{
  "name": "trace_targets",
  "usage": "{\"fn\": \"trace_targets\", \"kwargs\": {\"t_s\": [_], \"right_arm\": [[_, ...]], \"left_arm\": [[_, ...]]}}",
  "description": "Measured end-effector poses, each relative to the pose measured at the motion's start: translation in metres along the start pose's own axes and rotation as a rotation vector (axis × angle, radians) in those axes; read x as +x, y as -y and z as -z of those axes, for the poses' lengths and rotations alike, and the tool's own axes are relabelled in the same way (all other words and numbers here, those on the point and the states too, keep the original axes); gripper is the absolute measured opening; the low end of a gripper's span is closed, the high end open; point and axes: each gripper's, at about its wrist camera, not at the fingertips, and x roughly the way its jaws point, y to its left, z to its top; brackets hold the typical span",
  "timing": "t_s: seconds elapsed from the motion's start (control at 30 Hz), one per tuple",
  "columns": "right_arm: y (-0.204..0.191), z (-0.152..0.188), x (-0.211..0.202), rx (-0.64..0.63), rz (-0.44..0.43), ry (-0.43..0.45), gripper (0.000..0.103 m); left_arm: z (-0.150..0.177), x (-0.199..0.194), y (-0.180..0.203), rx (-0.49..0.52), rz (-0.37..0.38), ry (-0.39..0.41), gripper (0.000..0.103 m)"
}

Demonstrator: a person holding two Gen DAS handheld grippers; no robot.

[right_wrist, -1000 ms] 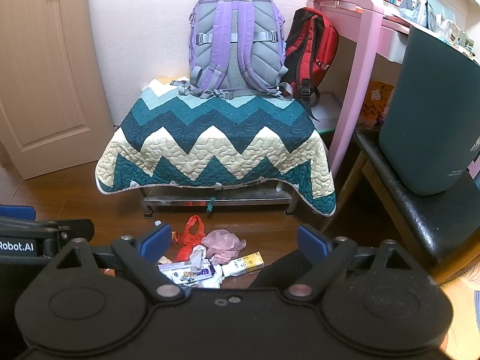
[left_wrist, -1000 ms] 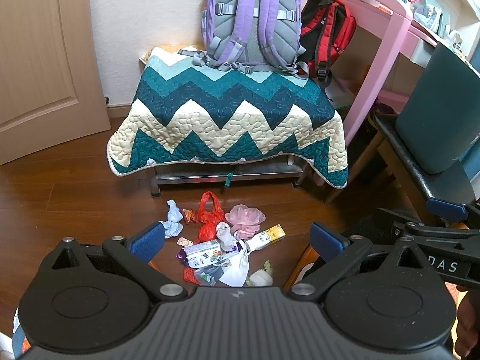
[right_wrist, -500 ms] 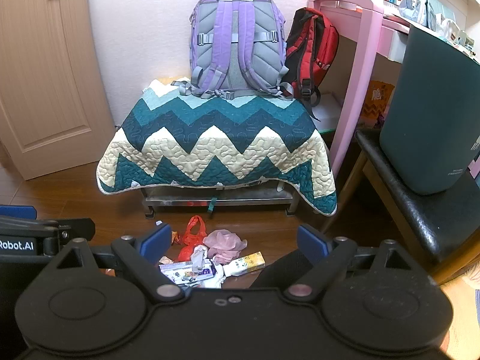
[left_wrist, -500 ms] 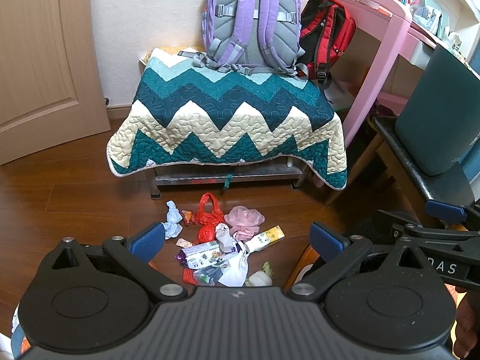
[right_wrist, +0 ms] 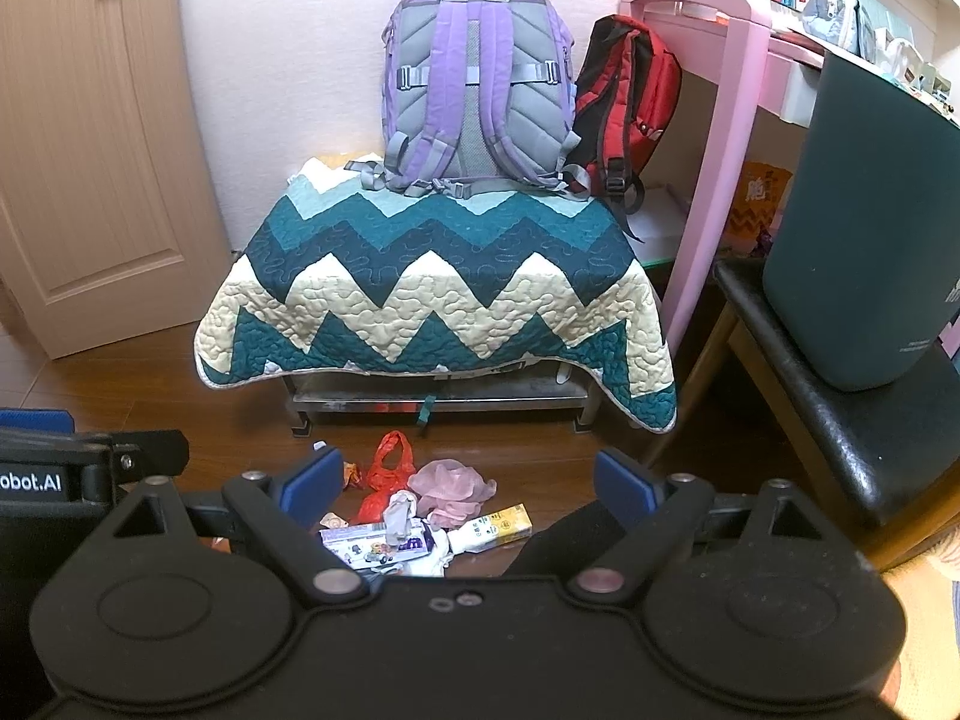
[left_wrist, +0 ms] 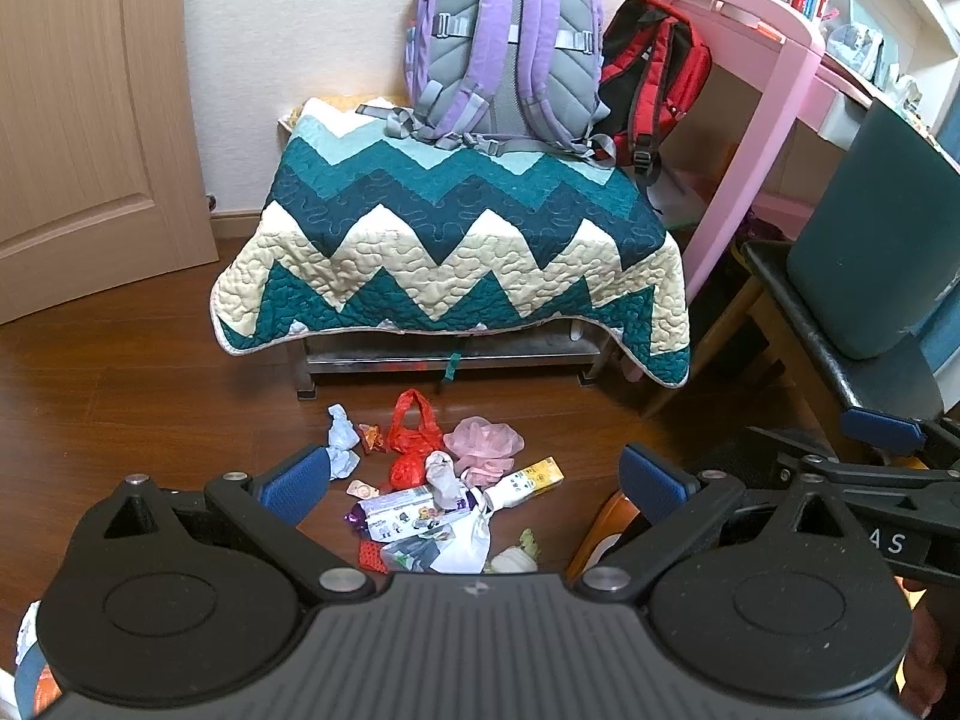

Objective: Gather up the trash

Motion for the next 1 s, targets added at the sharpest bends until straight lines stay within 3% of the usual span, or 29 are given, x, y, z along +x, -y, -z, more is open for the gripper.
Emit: {"fn": "trace_targets", "kwargs": {"t_s": [0.4,1.0], "right_arm": [[-0.010,-0.015,0.029,-0.008,-0.020,-0.020,0.090],[0.020,-0.069,0.182,0.031,-0.047,-0.144,0.090]], "left_arm": [[-0.002,0.014,-0.005,-0.006,-0.010,0.006,0.103],[-0.058,0.148,-0.050,0.008,-0.064,-0.029,0.103]]}}
